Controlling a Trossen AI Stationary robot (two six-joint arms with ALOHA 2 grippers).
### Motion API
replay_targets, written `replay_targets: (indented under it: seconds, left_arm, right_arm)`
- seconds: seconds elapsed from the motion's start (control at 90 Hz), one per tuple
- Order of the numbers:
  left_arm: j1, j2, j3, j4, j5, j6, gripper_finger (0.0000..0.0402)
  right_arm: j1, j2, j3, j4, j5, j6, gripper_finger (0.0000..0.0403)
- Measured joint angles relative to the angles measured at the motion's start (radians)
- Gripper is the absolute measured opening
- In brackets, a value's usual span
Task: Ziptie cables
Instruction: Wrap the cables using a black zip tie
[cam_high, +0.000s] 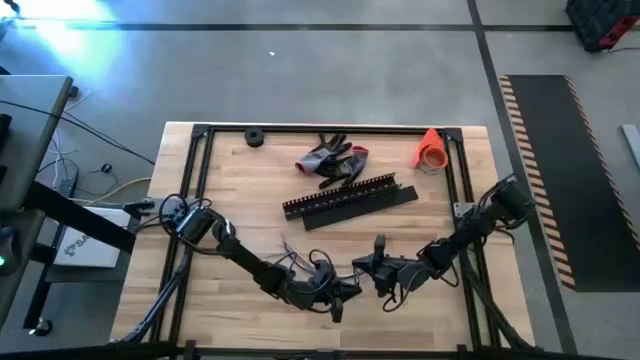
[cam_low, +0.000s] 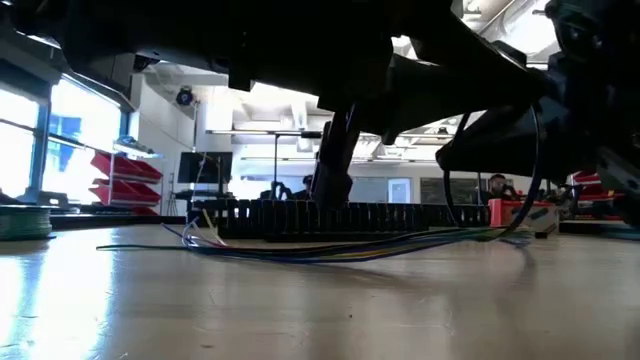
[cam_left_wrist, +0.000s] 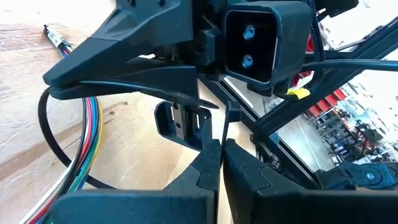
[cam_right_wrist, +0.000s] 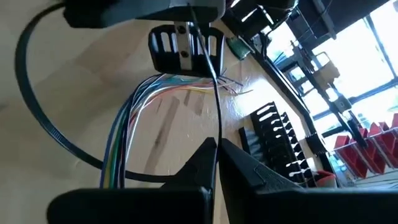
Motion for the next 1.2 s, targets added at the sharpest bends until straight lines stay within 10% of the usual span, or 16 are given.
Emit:
replay_targets:
  seconds: [1.2]
  left_arm:
    - [0.027,0.020,-0.035,-0.007,0.019,-0.194,0.0000]
  right_arm:
    - [0.108,0.000,0.000,0.110,0.093,-0.345,0.0000]
